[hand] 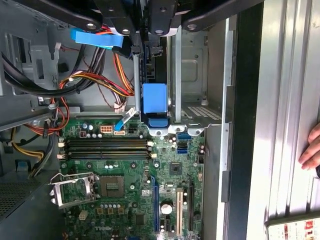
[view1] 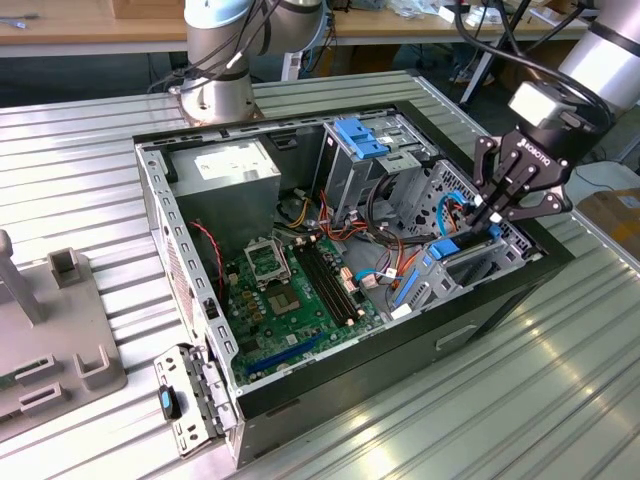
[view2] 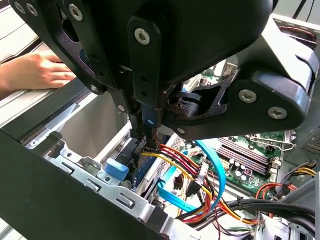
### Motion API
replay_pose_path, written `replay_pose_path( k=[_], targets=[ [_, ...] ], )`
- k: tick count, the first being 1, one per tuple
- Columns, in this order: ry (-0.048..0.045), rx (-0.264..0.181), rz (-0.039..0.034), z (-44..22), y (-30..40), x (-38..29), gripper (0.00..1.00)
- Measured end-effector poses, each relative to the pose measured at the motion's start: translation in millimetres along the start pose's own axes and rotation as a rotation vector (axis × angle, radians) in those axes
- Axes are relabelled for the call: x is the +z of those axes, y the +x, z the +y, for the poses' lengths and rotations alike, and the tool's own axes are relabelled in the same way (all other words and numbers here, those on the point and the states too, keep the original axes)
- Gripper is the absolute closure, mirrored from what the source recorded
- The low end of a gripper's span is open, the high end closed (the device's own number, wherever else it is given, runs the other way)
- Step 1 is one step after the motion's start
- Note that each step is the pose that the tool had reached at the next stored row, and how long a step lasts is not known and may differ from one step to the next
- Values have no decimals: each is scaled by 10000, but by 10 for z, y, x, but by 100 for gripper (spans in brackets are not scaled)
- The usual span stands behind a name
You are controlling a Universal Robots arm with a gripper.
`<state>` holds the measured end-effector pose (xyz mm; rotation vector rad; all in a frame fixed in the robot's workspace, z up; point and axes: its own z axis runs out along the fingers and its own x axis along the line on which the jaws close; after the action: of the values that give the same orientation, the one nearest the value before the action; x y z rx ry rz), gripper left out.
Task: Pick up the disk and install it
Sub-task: 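Insert the first disk wire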
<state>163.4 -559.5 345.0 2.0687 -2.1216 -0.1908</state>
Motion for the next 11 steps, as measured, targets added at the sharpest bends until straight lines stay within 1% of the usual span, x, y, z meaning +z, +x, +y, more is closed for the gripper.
replay_pose_path(
  k=[2,3,6,7,11],
  targets=[
    [1,-2,-9,-1,6,4,84],
    [0,-6,-29,0,7,4,84],
    [-2,-28,-132,3,7,6,84],
    [-3,-33,-152,2,7,10,84],
    [-2,-32,-153,2,13,12,84]
  ],
)
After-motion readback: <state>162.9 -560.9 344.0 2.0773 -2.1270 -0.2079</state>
